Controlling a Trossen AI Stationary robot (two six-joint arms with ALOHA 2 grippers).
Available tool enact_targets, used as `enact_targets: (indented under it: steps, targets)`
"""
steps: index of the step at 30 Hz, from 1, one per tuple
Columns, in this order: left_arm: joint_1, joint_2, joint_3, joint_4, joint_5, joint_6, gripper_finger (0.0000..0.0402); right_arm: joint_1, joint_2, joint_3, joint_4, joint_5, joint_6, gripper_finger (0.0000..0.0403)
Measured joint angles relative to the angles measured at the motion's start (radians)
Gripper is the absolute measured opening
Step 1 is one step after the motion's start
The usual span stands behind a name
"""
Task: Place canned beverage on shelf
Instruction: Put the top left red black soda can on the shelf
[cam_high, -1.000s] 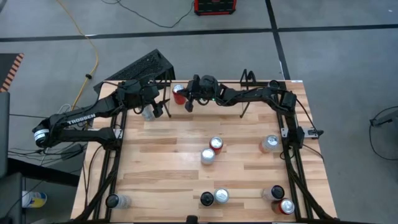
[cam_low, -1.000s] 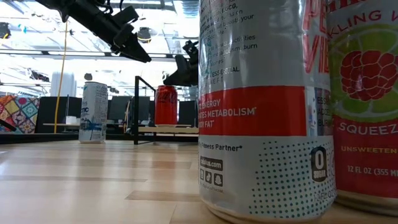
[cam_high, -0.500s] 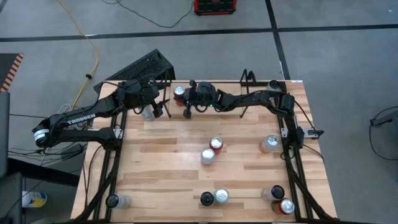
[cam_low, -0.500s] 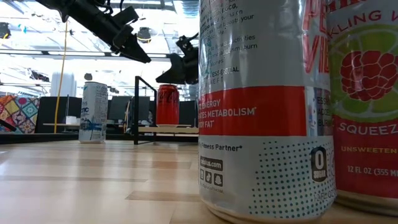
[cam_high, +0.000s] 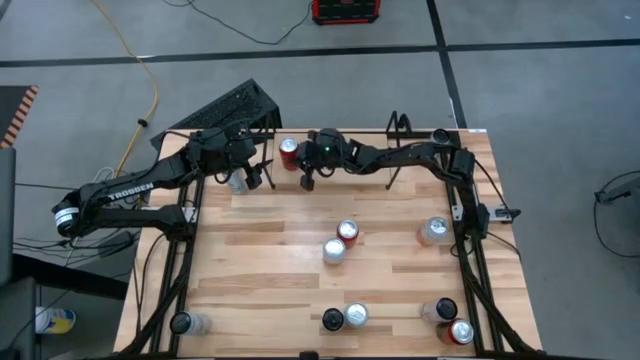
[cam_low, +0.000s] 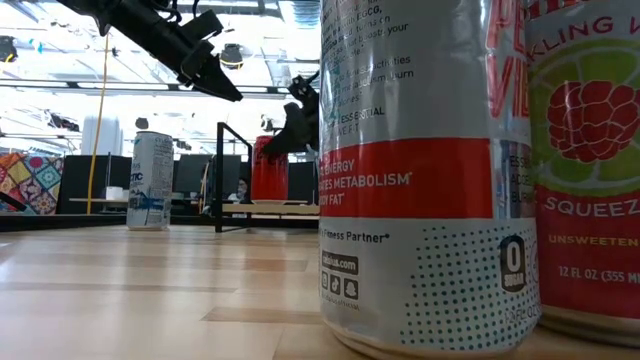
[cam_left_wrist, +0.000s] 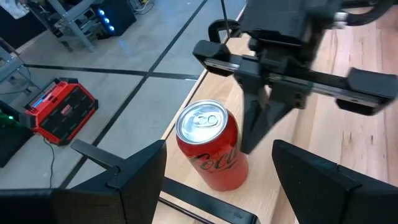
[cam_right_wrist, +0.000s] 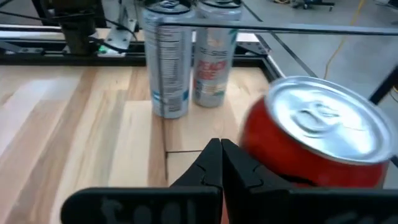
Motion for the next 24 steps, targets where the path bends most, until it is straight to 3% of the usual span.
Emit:
enact_targets:
  steps: [24]
  targets:
    - [0.000, 0.000, 0.000, 0.002, 0.000, -0.009, 0.0278, -0.063, 0.000, 0.000, 0.056, 0.030, 0.061, 0.0021]
